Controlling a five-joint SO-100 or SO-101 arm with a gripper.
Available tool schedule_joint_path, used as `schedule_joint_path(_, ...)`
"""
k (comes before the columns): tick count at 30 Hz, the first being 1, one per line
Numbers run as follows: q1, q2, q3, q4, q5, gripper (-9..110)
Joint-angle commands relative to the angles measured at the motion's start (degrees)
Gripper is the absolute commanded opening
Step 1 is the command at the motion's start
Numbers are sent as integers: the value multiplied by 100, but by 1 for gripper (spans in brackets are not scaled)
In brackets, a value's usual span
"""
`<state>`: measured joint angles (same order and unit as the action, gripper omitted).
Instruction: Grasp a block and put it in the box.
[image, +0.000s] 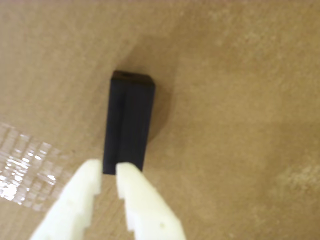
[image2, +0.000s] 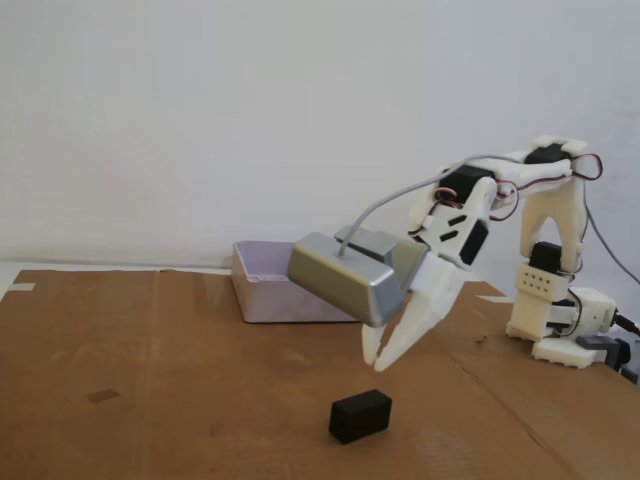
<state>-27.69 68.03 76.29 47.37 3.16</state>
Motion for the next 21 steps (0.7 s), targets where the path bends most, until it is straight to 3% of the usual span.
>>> schedule_joint_path(1, 62, 264, -721, -18, -62, 4)
schedule_joint_path(12, 26, 272, -721, -26, -53, 28)
schedule_joint_path(21, -88, 272, -721, -26, -26, 32)
